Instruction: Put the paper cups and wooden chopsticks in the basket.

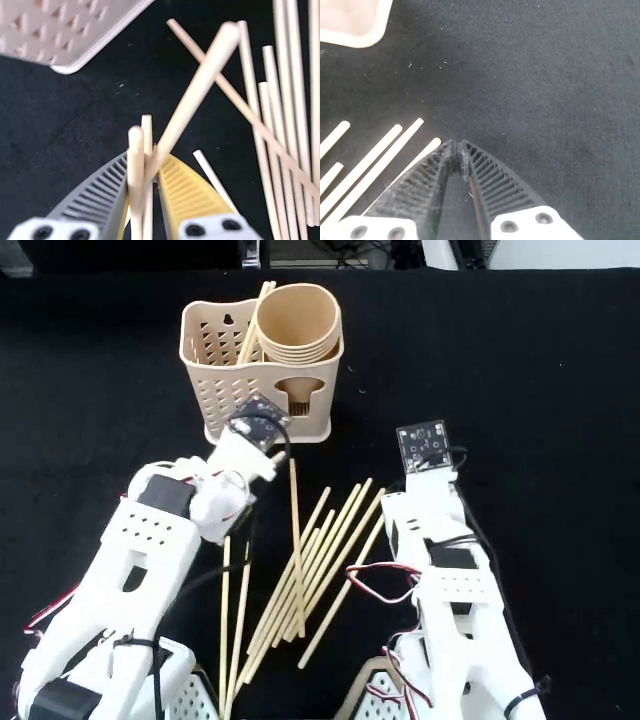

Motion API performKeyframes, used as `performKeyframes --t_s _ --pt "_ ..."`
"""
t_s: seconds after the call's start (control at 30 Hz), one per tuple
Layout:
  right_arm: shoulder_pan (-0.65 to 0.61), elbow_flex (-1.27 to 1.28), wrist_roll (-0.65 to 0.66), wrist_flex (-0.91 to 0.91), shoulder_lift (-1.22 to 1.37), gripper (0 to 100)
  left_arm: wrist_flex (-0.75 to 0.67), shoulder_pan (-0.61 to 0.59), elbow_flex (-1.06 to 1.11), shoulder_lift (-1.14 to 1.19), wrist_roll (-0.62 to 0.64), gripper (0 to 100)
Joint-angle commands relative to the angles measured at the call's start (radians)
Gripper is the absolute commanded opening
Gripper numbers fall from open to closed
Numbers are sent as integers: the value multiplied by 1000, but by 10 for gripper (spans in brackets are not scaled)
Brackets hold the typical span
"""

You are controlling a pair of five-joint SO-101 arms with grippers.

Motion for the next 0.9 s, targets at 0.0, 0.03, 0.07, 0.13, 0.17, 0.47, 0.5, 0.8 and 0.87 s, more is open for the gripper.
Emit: performKeyframes --t_s 0.0,0.03,0.07,0.13,0.17,0.47,0.5,0.8,0.87 --pt "-12 -2 0 -18 -21 20 -17 27 2 -17 -8 30" --pt "-12 -2 0 -18 -21 20 -43 28 42 -17 -8 30" --pt "-12 -2 0 -18 -21 20 -81 30 85 -23 -8 30" --pt "-12 -2 0 -18 -21 20 -153 27 154 -26 -8 34" --pt "-12 -2 0 -18 -21 20 -180 27 180 -26 -8 39" --pt "-12 -2 0 -17 -21 20 -196 -10 260 -23 32 157" --pt "-12 -2 0 -17 -21 20 -198 -24 283 -23 21 152" --pt "-12 -2 0 -17 -21 20 -201 -205 378 -28 -147 149" --pt "-12 -2 0 -17 -21 20 -198 -243 380 -28 -178 150"
